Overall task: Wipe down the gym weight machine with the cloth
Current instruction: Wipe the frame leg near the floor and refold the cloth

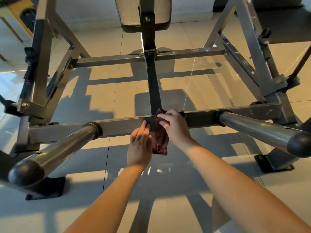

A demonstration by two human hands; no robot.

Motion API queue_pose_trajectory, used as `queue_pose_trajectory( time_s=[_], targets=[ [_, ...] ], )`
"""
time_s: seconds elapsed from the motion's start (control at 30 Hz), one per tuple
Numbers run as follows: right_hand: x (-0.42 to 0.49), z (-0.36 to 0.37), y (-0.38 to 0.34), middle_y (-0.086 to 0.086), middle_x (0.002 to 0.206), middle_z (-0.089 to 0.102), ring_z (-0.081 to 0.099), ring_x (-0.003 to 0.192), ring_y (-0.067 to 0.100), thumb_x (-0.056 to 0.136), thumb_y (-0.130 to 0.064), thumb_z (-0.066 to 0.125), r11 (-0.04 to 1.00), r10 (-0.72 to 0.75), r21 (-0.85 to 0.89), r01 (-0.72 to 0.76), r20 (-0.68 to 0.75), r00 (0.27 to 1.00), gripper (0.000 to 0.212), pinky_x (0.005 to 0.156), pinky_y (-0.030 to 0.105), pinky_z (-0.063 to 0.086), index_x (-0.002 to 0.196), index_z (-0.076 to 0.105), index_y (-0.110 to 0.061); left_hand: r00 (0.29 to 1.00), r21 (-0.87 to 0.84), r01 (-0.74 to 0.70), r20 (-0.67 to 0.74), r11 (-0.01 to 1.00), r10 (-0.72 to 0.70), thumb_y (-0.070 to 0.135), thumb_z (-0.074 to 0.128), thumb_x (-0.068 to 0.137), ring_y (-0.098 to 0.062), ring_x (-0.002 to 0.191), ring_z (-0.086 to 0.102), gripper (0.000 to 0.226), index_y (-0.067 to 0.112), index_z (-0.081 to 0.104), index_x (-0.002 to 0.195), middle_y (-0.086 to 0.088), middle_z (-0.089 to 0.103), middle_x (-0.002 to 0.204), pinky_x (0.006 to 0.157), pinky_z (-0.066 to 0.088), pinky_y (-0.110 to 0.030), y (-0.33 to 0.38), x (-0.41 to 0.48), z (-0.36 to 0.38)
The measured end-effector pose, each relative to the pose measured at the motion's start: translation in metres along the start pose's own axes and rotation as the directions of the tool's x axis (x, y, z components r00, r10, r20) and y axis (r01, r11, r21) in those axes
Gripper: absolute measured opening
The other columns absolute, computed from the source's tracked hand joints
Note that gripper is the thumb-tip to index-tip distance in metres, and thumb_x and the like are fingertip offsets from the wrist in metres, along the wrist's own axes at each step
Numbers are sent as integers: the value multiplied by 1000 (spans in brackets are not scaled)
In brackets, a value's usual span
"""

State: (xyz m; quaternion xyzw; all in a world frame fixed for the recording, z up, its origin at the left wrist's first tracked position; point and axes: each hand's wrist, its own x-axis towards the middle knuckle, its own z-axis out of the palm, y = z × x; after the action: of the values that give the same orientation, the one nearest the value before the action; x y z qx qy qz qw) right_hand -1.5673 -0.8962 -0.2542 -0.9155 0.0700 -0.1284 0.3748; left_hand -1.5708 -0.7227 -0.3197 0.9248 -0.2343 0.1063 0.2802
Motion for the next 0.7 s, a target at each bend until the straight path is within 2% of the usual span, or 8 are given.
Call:
queue_pose_trajectory(
  time_s=[0.13,0.27,0.37,0.4,0.47,0.53,0.63,0.7],
  targets=[
    [-7,-16,21,9,119,59,57,113,23,97,-14,66,979,203,38,-199,-223,954,30,97,22,38,127,70,-13,990,-111,132,67,985,-126,31,34,108,-20,138,26,49,9,41,151,-9,30,163,113,32,-36,20,5,-5],
    [-13,-15,3,10,123,63,59,117,26,96,-10,66,979,201,49,-198,-56,978,32,106,32,43,128,70,-13,935,-231,338,188,912,-299,23,47,106,-21,143,34,49,20,38,154,2,21,167,113,30,-30,39,8,-5],
    [-23,-39,-4,5,127,66,59,121,22,97,-14,66,939,304,161,-304,23,952,30,107,30,43,125,72,-19,873,-323,447,358,834,-330,19,50,106,-15,125,56,44,22,46,150,6,48,147,100,39,-24,65,16,-17],
    [-30,-47,-4,1,127,68,61,120,21,97,-15,66,904,353,252,-345,17,936,27,106,31,46,122,73,-24,870,-400,468,368,788,-329,11,49,106,-16,109,60,43,17,48,148,2,59,129,95,41,-24,77,21,-23],
    [-46,-61,-5,-6,120,69,65,115,21,97,-18,65,812,432,427,-397,16,902,29,99,39,55,106,73,-44,907,-477,415,285,775,-310,-2,43,105,-10,89,57,39,8,50,141,1,62,106,86,47,-19,99,29,-34],
    [-60,-71,-3,-10,114,69,67,111,19,98,-16,64,737,462,555,-385,2,887,34,98,45,57,94,69,-50,910,-518,399,328,756,-255,10,51,105,0,98,59,35,23,53,137,11,62,115,85,52,-15,117,34,-41],
    [-72,-89,-12,-13,112,67,65,113,16,101,-12,60,677,444,667,-312,-31,896,34,101,42,55,98,69,-45,899,-628,423,381,653,-216,24,60,97,-9,112,66,32,40,62,125,11,68,122,100,53,-33,140,35,-49],
    [-73,-101,-22,-14,115,67,64,114,12,103,-12,56,667,412,691,-278,-31,911,32,100,34,55,102,70,-40,890,-669,453,368,588,-268,18,58,98,-10,101,70,30,34,62,124,9,71,113,83,56,-24,152,36,-57]
  ],
)
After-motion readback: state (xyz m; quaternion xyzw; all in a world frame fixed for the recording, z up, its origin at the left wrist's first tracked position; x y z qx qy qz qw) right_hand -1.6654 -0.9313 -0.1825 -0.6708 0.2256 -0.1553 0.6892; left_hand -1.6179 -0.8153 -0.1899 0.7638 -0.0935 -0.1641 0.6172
